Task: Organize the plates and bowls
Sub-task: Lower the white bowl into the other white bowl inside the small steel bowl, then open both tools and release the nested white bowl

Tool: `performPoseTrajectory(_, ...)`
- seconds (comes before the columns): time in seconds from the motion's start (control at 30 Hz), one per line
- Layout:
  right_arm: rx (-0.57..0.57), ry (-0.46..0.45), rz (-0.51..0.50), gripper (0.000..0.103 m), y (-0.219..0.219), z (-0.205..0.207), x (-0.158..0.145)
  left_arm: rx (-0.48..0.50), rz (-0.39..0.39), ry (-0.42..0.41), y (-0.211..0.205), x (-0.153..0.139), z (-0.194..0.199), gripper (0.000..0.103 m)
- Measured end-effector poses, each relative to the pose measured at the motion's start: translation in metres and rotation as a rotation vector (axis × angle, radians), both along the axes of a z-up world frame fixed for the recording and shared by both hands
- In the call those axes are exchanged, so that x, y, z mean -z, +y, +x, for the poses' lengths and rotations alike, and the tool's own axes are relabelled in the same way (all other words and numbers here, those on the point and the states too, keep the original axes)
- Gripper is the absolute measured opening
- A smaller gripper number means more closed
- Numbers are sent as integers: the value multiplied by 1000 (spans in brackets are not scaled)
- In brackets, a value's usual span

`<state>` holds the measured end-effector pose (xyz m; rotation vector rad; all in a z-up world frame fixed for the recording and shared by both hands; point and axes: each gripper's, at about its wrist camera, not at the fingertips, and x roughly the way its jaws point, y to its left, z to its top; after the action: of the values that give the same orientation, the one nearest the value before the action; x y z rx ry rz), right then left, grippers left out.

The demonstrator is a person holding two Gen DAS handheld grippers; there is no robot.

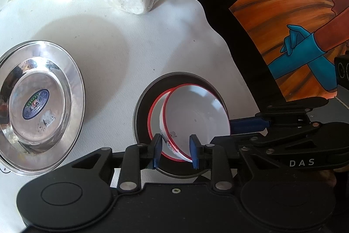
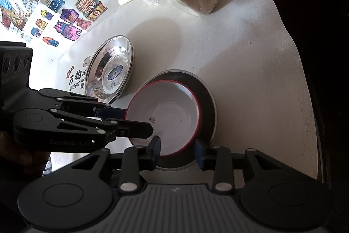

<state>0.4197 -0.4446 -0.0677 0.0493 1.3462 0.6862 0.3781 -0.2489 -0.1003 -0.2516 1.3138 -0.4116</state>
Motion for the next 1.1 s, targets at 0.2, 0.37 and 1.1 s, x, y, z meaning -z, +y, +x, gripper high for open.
performPoseTrajectory(0.2,0,1,0,40,0,0,1,0,0,1,1,0,0,30)
performPoseTrajectory(0.37,-6,-1,8,40,2,-2,-2,-12,3,18,3,2,-1,35)
performPoseTrajectory(1.1,-15,-32,0,41,2,0,-5,0,-9,-18,7,-12,-6,58)
